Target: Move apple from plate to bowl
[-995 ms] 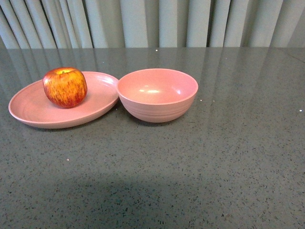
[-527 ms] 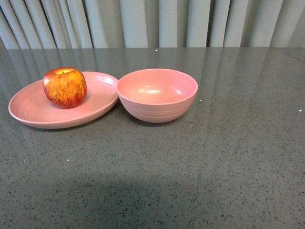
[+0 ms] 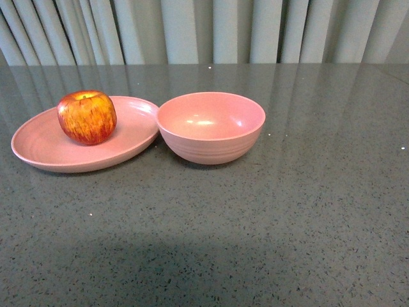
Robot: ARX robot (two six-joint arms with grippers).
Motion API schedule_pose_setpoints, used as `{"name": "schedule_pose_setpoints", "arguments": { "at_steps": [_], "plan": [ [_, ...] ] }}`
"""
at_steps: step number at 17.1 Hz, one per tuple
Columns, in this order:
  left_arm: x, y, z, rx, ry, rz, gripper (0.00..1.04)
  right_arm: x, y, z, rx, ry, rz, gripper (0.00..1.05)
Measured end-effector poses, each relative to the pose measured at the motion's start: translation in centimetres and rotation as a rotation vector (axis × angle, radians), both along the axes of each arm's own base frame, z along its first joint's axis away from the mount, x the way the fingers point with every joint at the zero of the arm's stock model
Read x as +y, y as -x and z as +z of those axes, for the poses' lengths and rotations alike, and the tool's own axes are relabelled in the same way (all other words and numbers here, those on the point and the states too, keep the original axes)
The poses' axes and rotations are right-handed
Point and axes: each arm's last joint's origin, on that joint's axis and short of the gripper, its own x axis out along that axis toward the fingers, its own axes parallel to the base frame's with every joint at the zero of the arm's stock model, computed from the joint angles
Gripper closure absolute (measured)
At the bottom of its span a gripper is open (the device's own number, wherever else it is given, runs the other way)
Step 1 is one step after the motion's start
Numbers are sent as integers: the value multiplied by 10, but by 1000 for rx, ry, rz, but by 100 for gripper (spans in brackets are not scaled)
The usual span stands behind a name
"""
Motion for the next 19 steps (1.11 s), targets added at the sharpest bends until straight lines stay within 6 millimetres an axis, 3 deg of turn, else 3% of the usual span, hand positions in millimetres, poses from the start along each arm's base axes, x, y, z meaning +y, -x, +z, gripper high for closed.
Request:
{"name": "schedule_pose_setpoints", "arguments": {
  "at_steps": [8,9,10,11,13,19],
  "plan": [
    [0,0,0,0,0,0,7,0,0,0,0,0,0,7],
    [0,1,-3,96,15,47,7,0,0,0,0,0,0,7],
    [-3,-1,0,298,13,141,7,0,0,0,1,1,0,7],
    [-1,-3,1,321,19,205,7,0,0,0,-1,1,0,7],
    [-2,-11,27,206,67,168,7,0,0,0,0,1,0,7],
    [-4,-39,45,156,67,74,7,0,0,0,0,1,0,7]
  ]
}}
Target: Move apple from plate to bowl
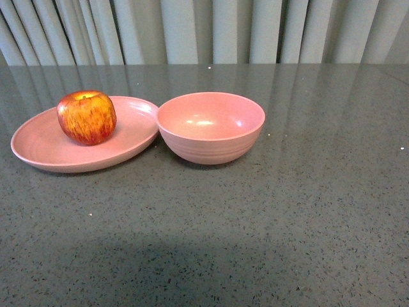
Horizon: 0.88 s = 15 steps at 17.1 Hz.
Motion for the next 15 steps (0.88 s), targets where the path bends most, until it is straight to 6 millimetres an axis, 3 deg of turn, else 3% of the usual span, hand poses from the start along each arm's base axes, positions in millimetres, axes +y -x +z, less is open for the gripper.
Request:
{"name": "schedule_pose_setpoints", "arguments": {
  "at_steps": [3,9,12,15],
  "plan": [
    [-5,-50,35,-77,-23,-140,7,0,0,0,0,0,0,7],
    [-30,-155,49,112,-45,-375,7,0,0,0,0,0,0,7],
    [-36,-196,42,200,-59,-362,7,0,0,0,0,0,0,7],
    [-33,-227,23,313,-30,-353,7,0,0,0,0,0,0,7]
  ]
}}
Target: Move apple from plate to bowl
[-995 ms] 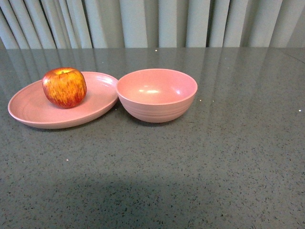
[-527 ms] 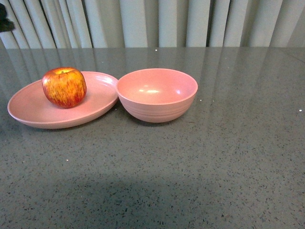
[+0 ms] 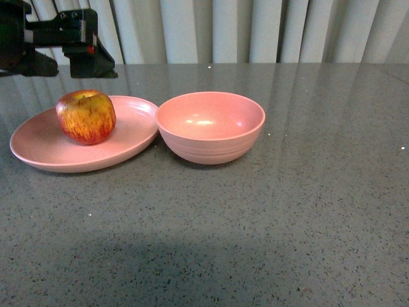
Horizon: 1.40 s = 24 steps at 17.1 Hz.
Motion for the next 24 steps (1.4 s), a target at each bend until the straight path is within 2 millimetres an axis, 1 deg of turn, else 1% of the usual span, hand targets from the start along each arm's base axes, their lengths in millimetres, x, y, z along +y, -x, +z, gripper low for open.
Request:
{"name": "schedule_pose_setpoints", "arguments": {
  "at_steps": [2,4,8,13,14,15,16,17,19,22,24],
  "plan": [
    [1,-11,-10,51,7,13,7,0,0,0,0,0,0,7],
    [1,-16,-19,89,-2,32,7,0,0,0,0,0,0,7],
    [-1,-17,-32,165,-15,44,7,0,0,0,0,0,0,7],
    [-5,-18,-39,184,-51,37,7,0,0,0,0,0,0,7],
    [-5,-18,-39,181,-59,36,10,0,0,0,0,0,0,7],
    [-5,-18,-39,174,-69,43,21,0,0,0,0,0,0,7],
    [-6,-17,-39,172,-71,41,29,0,0,0,0,0,0,7],
    [-6,-17,-39,171,-72,39,32,0,0,0,0,0,0,7],
    [-6,-17,-39,169,-77,40,34,0,0,0,0,0,0,7],
    [-3,-15,-36,170,-83,43,34,0,0,0,0,0,0,7],
    [-1,-12,-28,156,-82,46,34,0,0,0,0,0,0,7]
  ]
}}
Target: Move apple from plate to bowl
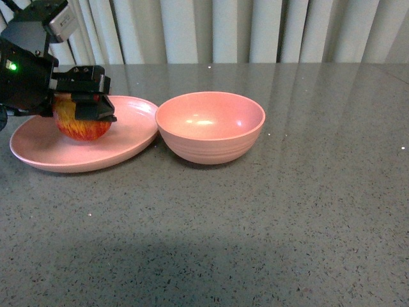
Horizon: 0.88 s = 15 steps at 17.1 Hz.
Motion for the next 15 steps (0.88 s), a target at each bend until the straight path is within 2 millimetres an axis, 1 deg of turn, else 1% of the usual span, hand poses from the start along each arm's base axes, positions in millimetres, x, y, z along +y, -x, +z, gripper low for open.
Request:
{"name": "schedule_pose_setpoints", "arguments": {
  "at_steps": [2,4,5,6,8,10,12,14,15],
  "plan": [
    [0,5,16,-33,-2,-6,34,0,0,0,0,0,0,7],
    [-3,9,47,-115,10,-21,34,0,0,0,0,0,0,7],
    [-8,12,58,-144,13,-36,34,0,0,0,0,0,0,7],
    [-18,17,69,-171,18,-63,34,0,0,0,0,0,0,7],
    [-44,25,83,-210,24,-142,34,0,0,0,0,0,0,7],
    [-70,31,86,-217,23,-213,34,0,0,0,0,0,0,7],
    [-95,35,83,-216,21,-273,34,0,0,0,0,0,0,7],
    [-112,35,71,-190,14,-308,34,0,0,0,0,0,0,7],
    [-117,33,65,-173,9,-315,34,0,0,0,0,0,0,7]
  ]
}}
